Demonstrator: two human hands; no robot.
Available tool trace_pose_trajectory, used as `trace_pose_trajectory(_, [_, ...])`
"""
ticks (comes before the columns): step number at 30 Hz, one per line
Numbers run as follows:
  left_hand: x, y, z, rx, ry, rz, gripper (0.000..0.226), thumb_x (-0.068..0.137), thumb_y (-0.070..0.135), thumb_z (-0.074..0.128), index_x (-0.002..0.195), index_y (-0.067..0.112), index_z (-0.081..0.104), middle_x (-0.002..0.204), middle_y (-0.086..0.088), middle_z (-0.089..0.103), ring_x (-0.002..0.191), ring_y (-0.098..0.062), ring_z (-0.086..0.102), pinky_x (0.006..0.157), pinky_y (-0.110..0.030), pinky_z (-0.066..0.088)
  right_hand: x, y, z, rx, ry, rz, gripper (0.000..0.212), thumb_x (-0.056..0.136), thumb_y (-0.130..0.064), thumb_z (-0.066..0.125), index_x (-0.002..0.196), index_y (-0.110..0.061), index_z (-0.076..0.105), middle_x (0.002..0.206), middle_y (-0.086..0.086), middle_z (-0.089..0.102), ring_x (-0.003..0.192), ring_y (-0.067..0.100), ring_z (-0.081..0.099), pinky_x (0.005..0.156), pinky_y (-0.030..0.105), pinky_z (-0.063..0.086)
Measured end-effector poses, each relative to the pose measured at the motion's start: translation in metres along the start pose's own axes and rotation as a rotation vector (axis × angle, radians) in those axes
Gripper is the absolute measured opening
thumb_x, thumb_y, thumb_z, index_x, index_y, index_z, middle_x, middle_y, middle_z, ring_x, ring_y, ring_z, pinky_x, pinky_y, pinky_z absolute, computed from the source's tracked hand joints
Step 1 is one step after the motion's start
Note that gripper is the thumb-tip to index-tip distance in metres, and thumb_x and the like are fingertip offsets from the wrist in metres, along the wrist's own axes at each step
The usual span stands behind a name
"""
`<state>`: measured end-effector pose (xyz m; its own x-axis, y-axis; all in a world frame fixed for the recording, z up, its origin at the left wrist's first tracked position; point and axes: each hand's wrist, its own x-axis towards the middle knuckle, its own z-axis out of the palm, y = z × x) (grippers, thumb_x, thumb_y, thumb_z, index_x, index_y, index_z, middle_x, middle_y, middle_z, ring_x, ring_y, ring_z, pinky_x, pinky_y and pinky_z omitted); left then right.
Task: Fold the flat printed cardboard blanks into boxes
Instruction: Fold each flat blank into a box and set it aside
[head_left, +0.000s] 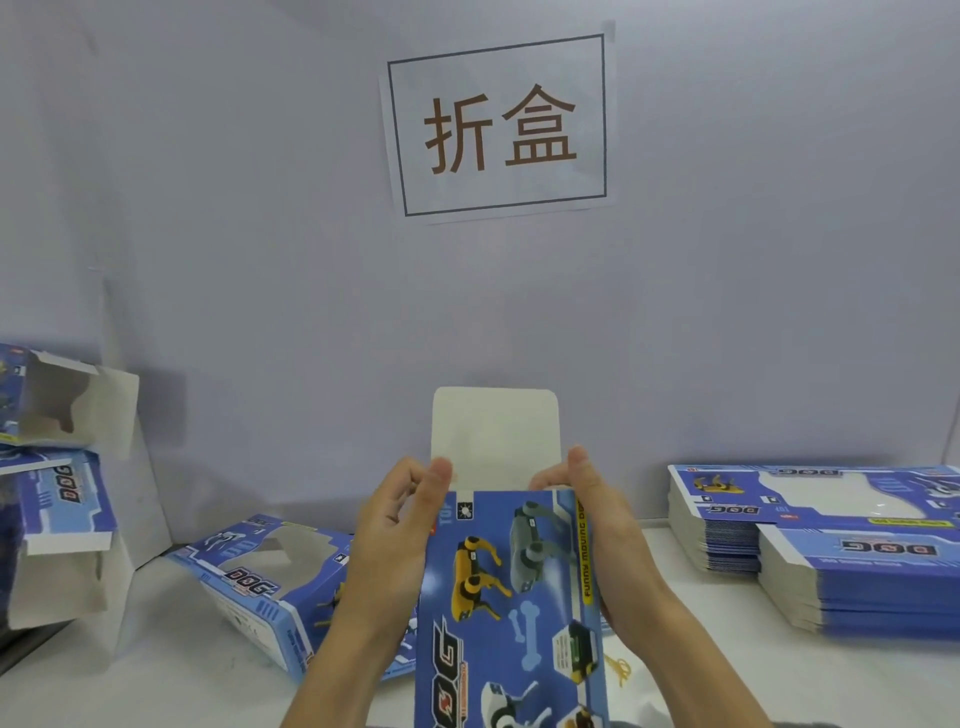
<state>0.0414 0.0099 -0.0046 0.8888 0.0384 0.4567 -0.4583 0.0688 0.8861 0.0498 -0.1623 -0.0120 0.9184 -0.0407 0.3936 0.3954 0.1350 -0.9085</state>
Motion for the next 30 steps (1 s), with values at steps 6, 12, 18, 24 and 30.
trace_pose_trajectory(6, [0.004,0.001,0.001,-0.06,-0.026,-0.145,0.028,0.088,0.029,0.058,0.06,0.025,0.054,0.061,-0.006,0.05,0.048,-0.018,0.051,0.052,-0.031,0.041,0.001,0.002,0.008,-0.024,0.05,0.104,0.02,0.078,-0.034,0.053,0.071,-0.022,0.067,0.068,0.014,0.054,0.064,0.027,0.056,0.059,0.033,0.046])
trace_pose_trajectory(12, [0.007,-0.006,-0.004,-0.136,0.007,-0.146,0.048,0.097,0.007,0.048,0.125,0.044,0.043,0.061,0.013,0.071,0.052,-0.005,0.068,0.047,-0.022,0.055,0.002,0.003,0.007,0.063,-0.019,0.09,0.043,0.088,-0.017,0.052,0.126,-0.037,0.054,0.084,0.009,0.063,0.079,0.004,0.072,0.062,0.02,0.056])
trace_pose_trajectory(18, [0.002,-0.005,0.003,-0.107,0.165,0.029,0.027,0.096,0.012,0.043,0.078,0.004,0.061,0.09,-0.014,0.068,0.087,-0.02,0.065,0.077,-0.024,0.054,-0.002,0.007,0.011,0.121,0.192,-0.068,0.035,0.097,-0.019,0.042,0.068,-0.021,0.062,0.088,0.007,0.068,0.091,0.034,0.06,0.081,0.042,0.048])
trace_pose_trajectory(24, [-0.004,-0.004,0.005,-0.18,0.162,0.06,0.048,0.085,0.051,0.045,0.079,0.007,0.064,0.105,-0.013,0.068,0.103,-0.029,0.063,0.096,-0.048,0.046,-0.01,0.012,0.009,0.069,0.04,-0.229,0.044,0.09,-0.05,0.04,0.091,-0.016,0.068,0.104,0.008,0.066,0.108,0.02,0.061,0.095,0.032,0.046])
trace_pose_trajectory(30, [-0.007,0.013,0.009,-0.114,0.044,0.013,0.07,0.081,0.075,0.053,0.108,0.011,0.065,0.112,-0.021,0.065,0.113,-0.044,0.058,0.103,-0.066,0.04,-0.01,-0.005,0.006,-0.166,-0.082,-0.248,0.031,0.083,-0.037,0.07,0.11,-0.027,0.058,0.101,-0.009,0.069,0.101,0.012,0.066,0.08,0.026,0.055])
